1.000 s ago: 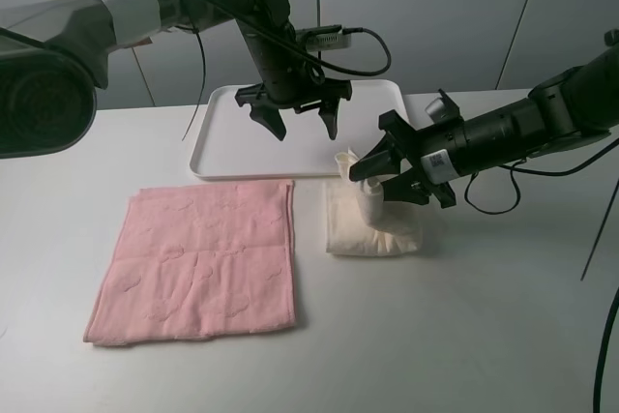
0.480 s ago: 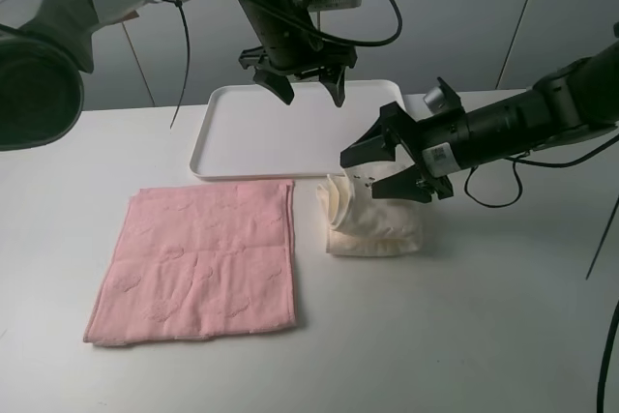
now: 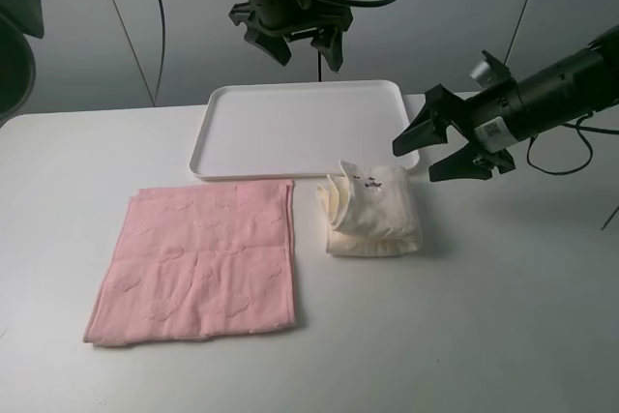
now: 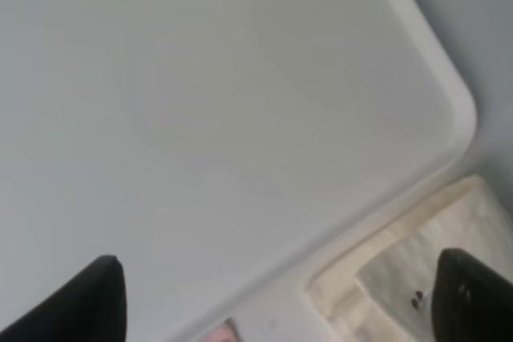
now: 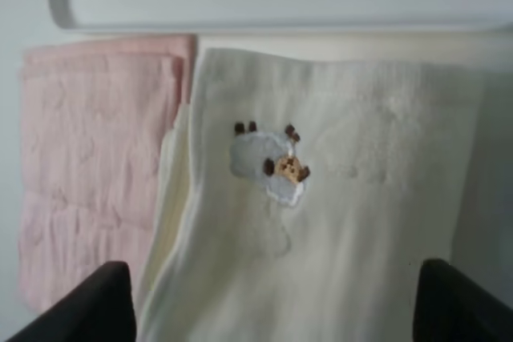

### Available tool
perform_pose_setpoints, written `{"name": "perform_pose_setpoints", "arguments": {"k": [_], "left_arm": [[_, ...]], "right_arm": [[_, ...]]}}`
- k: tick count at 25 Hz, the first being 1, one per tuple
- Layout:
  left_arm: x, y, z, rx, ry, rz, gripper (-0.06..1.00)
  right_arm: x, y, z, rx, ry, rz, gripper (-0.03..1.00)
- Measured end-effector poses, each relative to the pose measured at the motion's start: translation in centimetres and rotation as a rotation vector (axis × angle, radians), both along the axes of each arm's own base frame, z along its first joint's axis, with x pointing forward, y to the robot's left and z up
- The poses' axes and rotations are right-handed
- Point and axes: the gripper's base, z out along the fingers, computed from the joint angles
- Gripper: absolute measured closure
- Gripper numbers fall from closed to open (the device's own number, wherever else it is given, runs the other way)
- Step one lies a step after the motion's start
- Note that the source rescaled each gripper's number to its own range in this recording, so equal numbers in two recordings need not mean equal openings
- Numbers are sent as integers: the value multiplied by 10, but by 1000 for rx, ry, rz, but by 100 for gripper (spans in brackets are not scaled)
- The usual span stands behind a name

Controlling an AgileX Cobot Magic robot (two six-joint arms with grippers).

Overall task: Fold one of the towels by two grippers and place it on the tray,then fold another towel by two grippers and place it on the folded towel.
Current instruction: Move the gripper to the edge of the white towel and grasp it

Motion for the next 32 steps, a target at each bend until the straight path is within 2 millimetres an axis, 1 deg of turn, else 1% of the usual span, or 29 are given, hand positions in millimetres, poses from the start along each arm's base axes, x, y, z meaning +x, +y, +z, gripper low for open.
{"name": "perform_pose_setpoints", "arguments": {"k": [3, 7, 11, 13, 16, 20, 23, 26, 29, 32], "left_arm": [[-7, 5, -4, 33, 27, -15, -4], [-19, 15, -7, 92, 56, -36, -4], [-34, 30, -1, 162, 63, -42, -4], [-43, 37, 4, 181, 65, -45, -4], [-59, 47, 7, 203, 90, -47, -4], [-79, 59, 11, 209, 99, -48, -4], [-92, 67, 7, 204, 89, -48, -4], [-104, 75, -5, 212, 102, -47, -4], [-111, 79, -12, 219, 114, -47, -4], [-115, 81, -10, 216, 109, -47, -4]], "right_arm": [[3, -1, -6, -21, 17, 19, 20], [8, -1, -24, -26, 75, 22, 20], [12, -2, -38, -30, 113, 39, 20], [13, -2, -43, -35, 127, 51, 20], [12, -2, -51, -37, 146, 61, 20], [12, -2, -56, -36, 151, 69, 20], [11, 3, -58, -31, 149, 83, 21], [11, 11, -61, -29, 150, 101, 22], [10, 15, -66, -40, 152, 105, 22], [12, 15, -67, -55, 137, 94, 26]]}}
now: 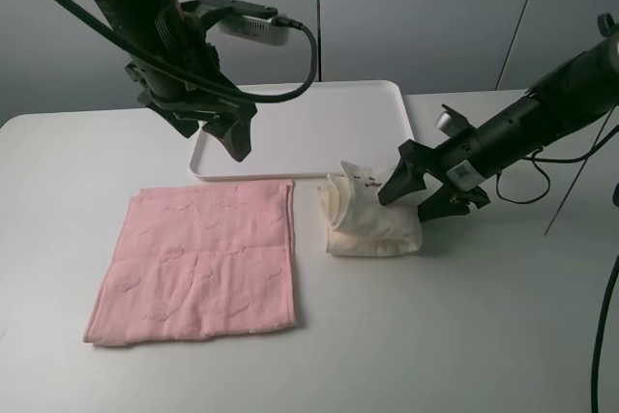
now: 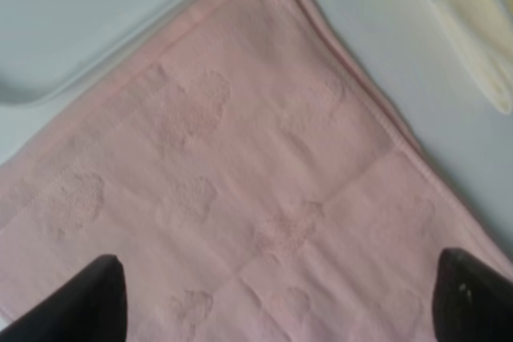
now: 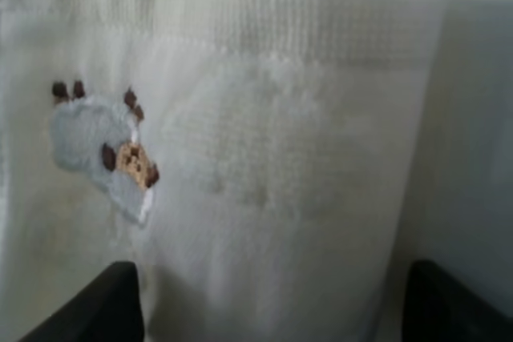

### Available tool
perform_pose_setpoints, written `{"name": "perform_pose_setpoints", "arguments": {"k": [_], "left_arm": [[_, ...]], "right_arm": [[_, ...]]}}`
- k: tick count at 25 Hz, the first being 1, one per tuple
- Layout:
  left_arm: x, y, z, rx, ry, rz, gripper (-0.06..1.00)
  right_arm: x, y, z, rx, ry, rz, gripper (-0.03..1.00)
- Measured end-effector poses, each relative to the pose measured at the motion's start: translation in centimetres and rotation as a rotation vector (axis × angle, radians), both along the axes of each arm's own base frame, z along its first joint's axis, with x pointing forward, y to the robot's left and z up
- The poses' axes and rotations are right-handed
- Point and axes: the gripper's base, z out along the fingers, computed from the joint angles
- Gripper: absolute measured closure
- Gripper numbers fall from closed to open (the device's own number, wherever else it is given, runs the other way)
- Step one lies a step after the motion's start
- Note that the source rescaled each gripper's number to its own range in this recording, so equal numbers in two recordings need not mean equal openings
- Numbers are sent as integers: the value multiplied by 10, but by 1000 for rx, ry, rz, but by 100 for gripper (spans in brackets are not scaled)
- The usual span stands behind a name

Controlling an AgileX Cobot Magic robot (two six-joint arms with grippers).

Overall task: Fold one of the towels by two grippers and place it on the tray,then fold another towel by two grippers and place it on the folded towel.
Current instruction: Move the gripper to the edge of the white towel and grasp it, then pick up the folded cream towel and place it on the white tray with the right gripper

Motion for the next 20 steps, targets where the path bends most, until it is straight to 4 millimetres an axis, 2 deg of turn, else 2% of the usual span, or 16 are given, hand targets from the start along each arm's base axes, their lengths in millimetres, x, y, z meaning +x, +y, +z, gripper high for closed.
{"name": "perform_pose_setpoints", "arguments": {"k": [6, 12, 17, 20], "left_arm": [[-4, 2, 10, -22, -20, 2, -4], [-7, 4, 17, -27, -35, 1, -4], [-9, 5, 21, -29, -41, 4, -4], [-10, 7, 24, -21, -46, 8, -4]], "right_arm": [[1, 1, -6, -13, 0, 0, 51], [-1, 8, -7, -17, -41, 66, 88], [0, 9, -5, -5, -51, 68, 88], [0, 10, 4, 12, -68, 74, 88]]}}
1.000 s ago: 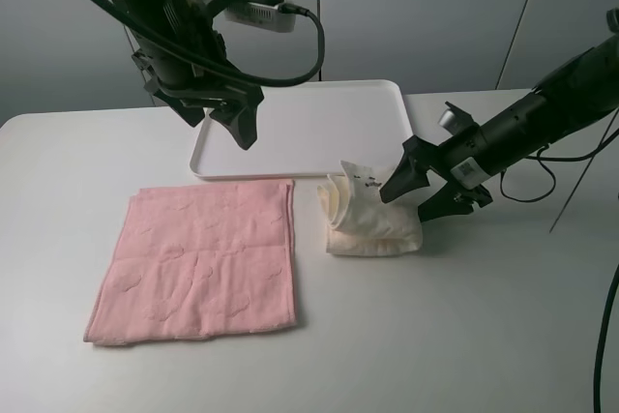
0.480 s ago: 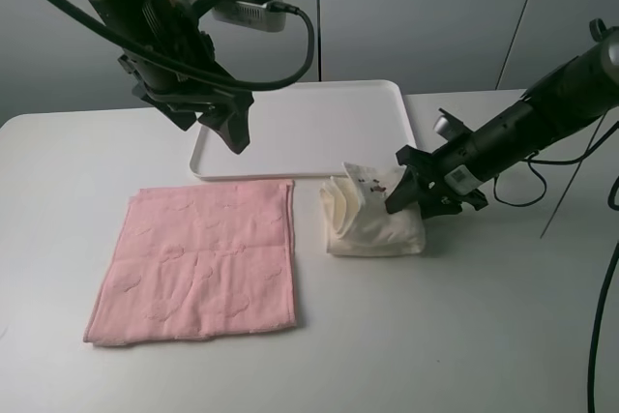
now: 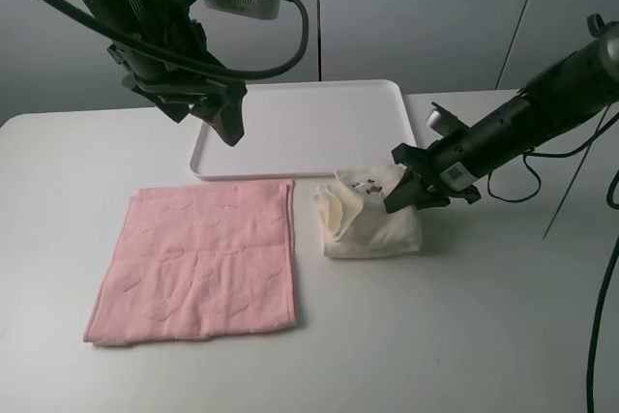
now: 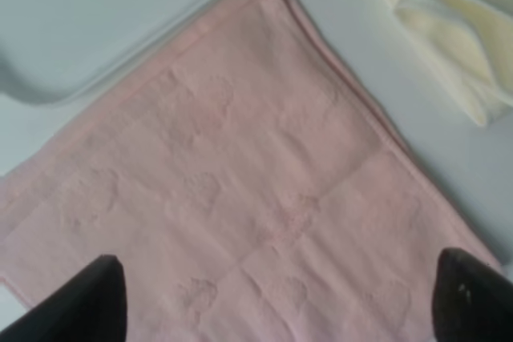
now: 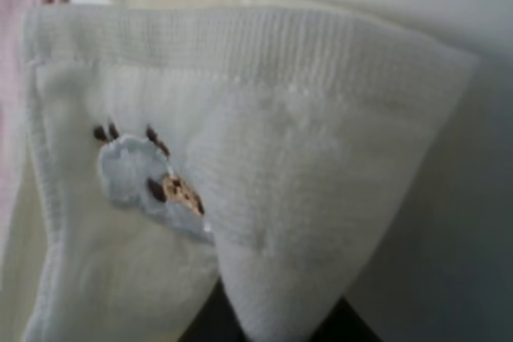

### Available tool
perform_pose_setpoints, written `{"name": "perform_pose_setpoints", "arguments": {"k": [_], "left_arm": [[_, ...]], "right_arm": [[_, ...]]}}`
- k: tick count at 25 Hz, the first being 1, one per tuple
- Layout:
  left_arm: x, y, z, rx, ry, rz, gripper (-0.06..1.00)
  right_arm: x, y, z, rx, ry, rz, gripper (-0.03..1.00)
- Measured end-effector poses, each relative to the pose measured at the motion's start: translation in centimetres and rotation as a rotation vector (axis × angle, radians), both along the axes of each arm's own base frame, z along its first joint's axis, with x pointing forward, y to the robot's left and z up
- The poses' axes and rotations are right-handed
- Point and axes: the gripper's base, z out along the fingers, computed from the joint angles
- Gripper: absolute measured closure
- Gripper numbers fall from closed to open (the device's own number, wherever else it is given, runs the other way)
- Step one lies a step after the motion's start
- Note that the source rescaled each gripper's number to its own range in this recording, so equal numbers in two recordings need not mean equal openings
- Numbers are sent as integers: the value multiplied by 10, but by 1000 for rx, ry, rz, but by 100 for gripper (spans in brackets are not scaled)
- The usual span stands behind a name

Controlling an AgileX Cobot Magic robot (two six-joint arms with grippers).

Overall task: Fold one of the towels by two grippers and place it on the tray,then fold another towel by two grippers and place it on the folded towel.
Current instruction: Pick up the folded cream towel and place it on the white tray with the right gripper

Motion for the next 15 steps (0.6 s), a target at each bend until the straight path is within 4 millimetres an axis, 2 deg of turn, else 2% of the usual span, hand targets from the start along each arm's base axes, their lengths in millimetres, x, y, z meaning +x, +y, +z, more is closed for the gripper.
{"name": "perform_pose_setpoints", "arguments": {"k": [3, 7, 15], "left_arm": [[-2, 2, 5, 0, -10, 1, -4], [-5, 4, 12, -4, -29, 1, -4], [-4, 5, 13, 2, -38, -1, -4]], "right_arm": [[2, 4, 21, 50, -37, 30, 88], [19, 13, 54, 154, -60, 75, 88], [76, 26, 130, 229, -198, 38, 88]]}}
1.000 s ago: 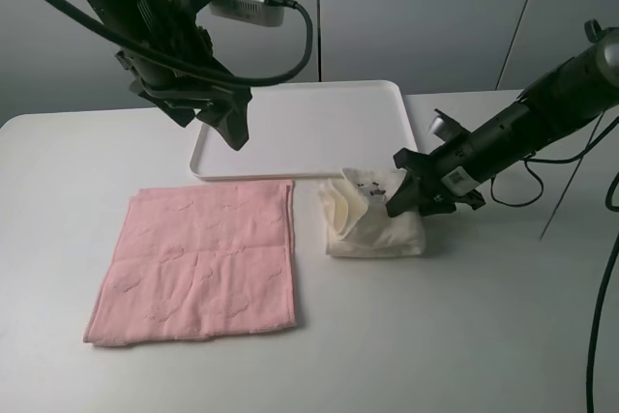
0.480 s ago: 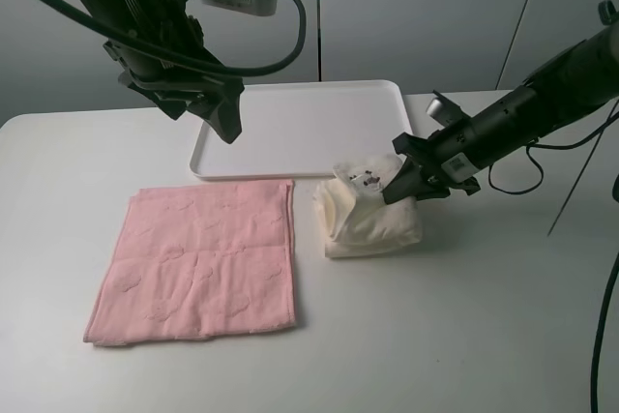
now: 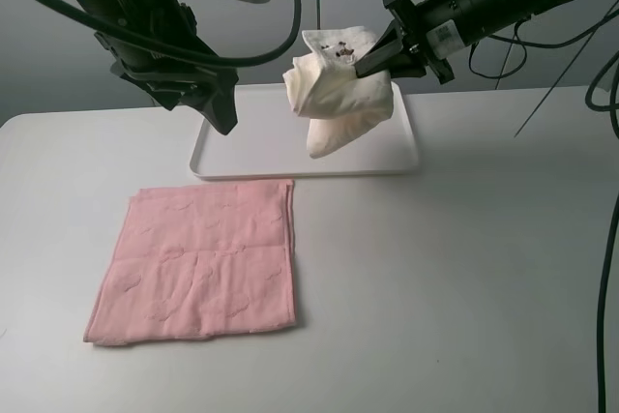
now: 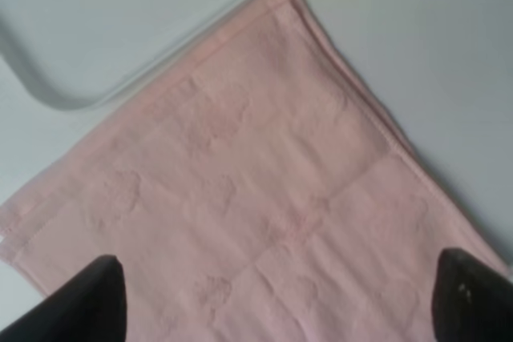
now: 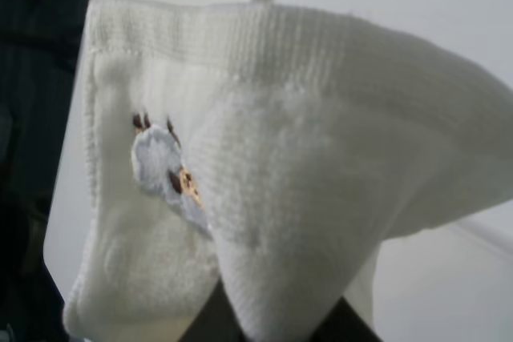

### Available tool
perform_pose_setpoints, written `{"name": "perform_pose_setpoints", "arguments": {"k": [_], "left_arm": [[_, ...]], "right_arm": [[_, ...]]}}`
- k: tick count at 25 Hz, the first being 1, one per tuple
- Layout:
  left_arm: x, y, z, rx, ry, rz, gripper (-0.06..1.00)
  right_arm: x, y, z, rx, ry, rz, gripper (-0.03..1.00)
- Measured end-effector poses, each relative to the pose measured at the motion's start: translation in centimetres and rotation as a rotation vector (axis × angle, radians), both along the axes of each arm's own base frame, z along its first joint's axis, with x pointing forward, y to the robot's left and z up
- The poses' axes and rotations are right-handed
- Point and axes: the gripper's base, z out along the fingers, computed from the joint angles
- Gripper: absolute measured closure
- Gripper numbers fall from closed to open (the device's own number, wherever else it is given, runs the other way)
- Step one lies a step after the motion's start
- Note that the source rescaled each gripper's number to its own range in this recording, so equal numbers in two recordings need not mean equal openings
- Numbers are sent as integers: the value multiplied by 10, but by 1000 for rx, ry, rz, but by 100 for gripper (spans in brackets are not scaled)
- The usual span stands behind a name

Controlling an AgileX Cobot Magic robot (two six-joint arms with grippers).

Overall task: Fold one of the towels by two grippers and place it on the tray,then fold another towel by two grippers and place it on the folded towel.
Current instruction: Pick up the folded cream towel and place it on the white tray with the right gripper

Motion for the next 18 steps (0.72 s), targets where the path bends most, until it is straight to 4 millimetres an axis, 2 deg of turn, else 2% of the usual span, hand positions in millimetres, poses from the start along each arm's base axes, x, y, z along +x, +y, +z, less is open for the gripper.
{"name": "perform_pose_setpoints", "arguments": {"k": [2, 8, 13, 15, 18], "left_arm": [[0, -1, 0, -9, -3, 1, -4], [1, -1, 0, -13, -9, 1, -4], [2, -1, 1, -12, -20, 0, -4], [1, -1, 1, -18, -16, 1, -4], [1, -1, 1, -18, -16, 1, -4]], "right_arm": [[14, 10, 13, 7, -23, 3, 88], [53, 51, 4, 28, -6, 14, 88], [78, 71, 2, 209, 16, -15, 88], [84, 76, -5, 273, 42, -31, 88], [91, 78, -33, 299, 80, -61, 88]]}}
